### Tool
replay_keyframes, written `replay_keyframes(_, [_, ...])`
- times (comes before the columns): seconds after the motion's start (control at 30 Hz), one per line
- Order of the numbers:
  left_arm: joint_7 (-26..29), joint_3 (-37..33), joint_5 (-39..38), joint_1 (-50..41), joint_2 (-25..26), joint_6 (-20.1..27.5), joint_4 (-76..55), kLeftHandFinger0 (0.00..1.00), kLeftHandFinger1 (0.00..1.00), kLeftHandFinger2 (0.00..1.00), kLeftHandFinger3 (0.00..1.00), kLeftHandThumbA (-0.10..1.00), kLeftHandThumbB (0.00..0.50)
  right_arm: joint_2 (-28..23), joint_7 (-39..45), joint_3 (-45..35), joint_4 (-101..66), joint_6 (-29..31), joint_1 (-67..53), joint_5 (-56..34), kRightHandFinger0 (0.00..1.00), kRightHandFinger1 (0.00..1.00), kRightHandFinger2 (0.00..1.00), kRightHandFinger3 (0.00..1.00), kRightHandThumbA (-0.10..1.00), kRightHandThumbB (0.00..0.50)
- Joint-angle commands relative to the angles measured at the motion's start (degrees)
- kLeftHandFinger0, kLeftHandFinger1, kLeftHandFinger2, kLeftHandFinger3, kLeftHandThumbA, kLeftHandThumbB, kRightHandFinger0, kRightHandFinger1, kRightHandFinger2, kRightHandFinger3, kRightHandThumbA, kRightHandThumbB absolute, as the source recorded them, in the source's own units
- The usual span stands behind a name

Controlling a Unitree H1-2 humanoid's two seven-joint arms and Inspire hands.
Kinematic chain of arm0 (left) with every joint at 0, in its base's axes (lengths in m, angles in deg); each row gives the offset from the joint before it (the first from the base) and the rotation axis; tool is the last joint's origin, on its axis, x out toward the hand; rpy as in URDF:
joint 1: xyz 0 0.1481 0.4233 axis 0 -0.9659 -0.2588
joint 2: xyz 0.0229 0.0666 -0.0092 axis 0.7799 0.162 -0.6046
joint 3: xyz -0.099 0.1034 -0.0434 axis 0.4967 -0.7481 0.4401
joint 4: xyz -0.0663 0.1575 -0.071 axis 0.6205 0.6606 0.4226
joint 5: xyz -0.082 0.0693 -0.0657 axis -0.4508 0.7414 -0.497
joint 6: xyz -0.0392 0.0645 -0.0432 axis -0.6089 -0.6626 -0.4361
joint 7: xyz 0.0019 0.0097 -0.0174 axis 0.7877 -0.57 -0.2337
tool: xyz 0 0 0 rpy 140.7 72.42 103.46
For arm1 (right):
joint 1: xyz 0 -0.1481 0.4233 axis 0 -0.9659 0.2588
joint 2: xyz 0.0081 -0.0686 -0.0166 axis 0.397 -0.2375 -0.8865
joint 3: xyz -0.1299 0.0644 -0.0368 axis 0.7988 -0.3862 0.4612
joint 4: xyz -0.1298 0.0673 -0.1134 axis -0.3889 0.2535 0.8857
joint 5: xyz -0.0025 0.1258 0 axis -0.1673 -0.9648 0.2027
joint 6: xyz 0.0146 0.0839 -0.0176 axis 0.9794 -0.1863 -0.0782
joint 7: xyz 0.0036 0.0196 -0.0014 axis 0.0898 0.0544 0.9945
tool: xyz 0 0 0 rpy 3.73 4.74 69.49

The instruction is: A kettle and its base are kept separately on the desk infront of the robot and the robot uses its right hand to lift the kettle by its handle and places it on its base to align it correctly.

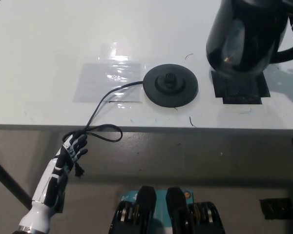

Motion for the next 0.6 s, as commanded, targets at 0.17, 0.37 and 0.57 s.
replay_keyframes(0.17, [-0.54,0.57,-0.86,0.65,0.87,1.69,-1.06,1.0,1.0,1.0,1.0,1.0,0.086,0.27,-1.08,0.84,-1.99,2.01,8.98,-0.51,0.0,0.26,0.62,0.44,-0.1,0.142])
replay_keyframes(0.37, [-0.5,0.55,-0.29,0.68,1.11,2.21,-0.76,1.0,1.0,1.0,1.0,1.0,0.078,1.69,-0.88,2.25,2.68,2.95,12.31,0.13,0.0,0.3,0.59,0.44,-0.1,0.161])
replay_keyframes(0.57, [-0.49,0.53,-0.56,0.81,0.99,1.34,-1.09,1.0,1.0,1.0,1.0,1.0,0.092,4.22,-2.05,3.58,3.96,2.07,14.68,0.95,0.0,0.29,0.6,0.39,-0.1,0.178])
